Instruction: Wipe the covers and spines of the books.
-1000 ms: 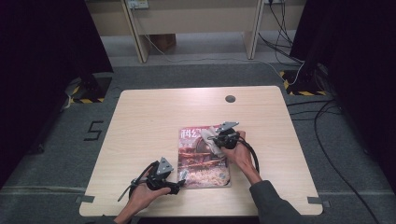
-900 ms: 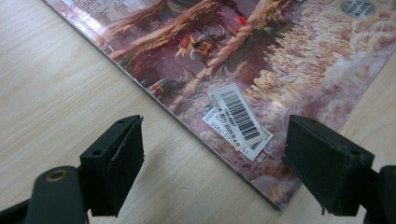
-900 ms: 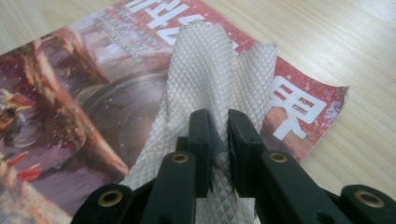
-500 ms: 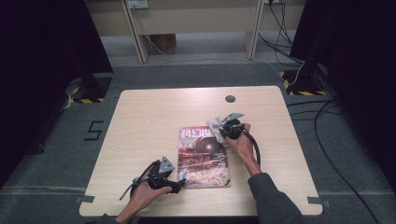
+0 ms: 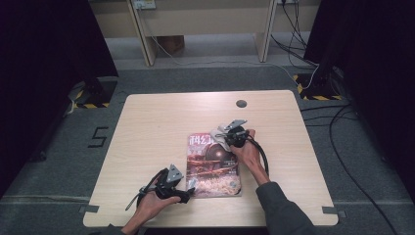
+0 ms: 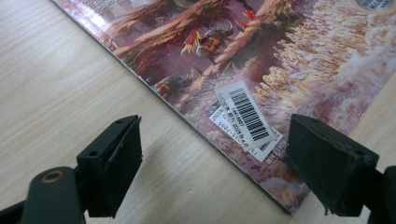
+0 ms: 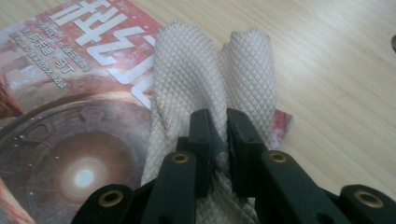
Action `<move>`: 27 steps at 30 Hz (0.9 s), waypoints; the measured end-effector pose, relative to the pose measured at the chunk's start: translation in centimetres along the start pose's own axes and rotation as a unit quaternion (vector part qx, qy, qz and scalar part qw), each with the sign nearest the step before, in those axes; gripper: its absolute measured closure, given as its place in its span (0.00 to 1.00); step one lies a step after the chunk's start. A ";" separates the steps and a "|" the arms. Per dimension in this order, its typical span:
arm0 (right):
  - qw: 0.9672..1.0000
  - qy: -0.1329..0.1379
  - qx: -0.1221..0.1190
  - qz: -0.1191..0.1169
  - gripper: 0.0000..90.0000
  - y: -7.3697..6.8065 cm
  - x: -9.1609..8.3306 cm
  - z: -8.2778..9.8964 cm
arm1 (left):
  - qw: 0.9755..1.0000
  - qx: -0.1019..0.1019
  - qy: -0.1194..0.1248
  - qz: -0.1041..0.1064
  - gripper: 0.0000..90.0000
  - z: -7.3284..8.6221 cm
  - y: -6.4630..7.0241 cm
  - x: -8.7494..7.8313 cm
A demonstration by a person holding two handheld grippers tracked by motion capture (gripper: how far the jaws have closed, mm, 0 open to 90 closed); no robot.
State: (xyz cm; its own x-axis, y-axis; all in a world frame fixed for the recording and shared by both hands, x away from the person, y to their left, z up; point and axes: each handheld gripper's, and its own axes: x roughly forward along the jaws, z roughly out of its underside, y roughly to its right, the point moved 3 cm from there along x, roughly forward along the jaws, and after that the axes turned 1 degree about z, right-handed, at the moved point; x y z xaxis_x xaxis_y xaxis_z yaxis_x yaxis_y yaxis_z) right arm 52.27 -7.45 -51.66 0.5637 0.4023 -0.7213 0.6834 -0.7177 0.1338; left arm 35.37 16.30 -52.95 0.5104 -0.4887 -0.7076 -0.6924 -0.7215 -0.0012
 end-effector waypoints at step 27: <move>0.999 0.006 0.012 -0.049 0.90 -2.7 1.6 -1.9 | 1.000 0.003 0.001 -0.006 0.19 0.0 0.1 0.0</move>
State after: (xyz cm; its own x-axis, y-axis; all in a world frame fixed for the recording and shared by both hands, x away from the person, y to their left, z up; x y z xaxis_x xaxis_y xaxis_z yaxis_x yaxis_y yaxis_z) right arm 52.22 -3.81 -51.86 0.5000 0.4778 -0.7223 0.7244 -0.6879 0.0464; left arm 35.32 16.24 -52.95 0.5200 -0.4809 -0.7059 -0.6895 -0.7241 -0.0146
